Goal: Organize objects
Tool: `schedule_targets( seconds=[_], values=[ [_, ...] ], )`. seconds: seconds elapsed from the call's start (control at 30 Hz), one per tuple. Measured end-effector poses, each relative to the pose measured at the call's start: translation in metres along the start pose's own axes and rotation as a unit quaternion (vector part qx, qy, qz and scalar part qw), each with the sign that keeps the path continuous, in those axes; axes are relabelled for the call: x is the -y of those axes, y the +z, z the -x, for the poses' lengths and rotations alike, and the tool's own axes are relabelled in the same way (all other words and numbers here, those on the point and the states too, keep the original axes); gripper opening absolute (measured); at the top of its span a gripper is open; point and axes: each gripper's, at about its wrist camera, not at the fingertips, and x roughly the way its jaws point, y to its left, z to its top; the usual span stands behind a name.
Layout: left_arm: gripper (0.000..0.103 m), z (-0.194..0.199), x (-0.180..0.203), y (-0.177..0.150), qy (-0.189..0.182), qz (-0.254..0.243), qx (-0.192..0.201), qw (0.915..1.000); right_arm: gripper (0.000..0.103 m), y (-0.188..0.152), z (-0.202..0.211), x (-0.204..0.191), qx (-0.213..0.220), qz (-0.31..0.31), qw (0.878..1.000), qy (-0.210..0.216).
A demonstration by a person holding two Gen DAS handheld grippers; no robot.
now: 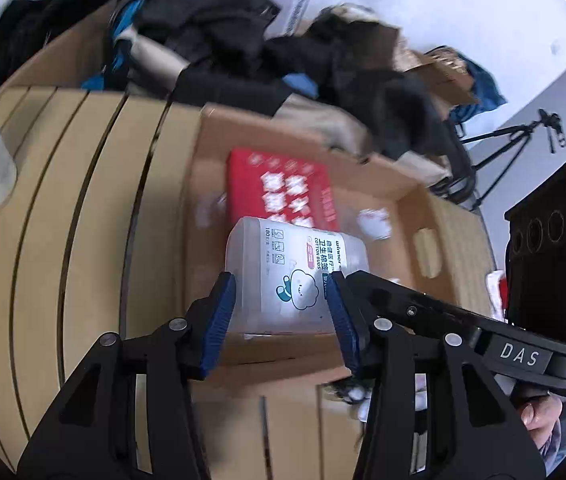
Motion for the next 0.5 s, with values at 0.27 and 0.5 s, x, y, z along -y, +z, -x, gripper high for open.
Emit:
schedule_targets(
  seconds=[0.27, 0.5],
  values=[
    [0.032, -0.022, -0.01, -0.015, 0.052, -0.021, -0.007, 0.9984, 0.034, -0.006, -0.037, 0.014, -0.029, 0.003, 0.999, -0.026],
    [0.041, -0.012, -0.007, -0.011, 0.057, -0.016, -0.013, 0.9982, 0.035, -0.009, -0.033, 0.014, -0.026, 0.008, 0.999, -0.041]
  ],
)
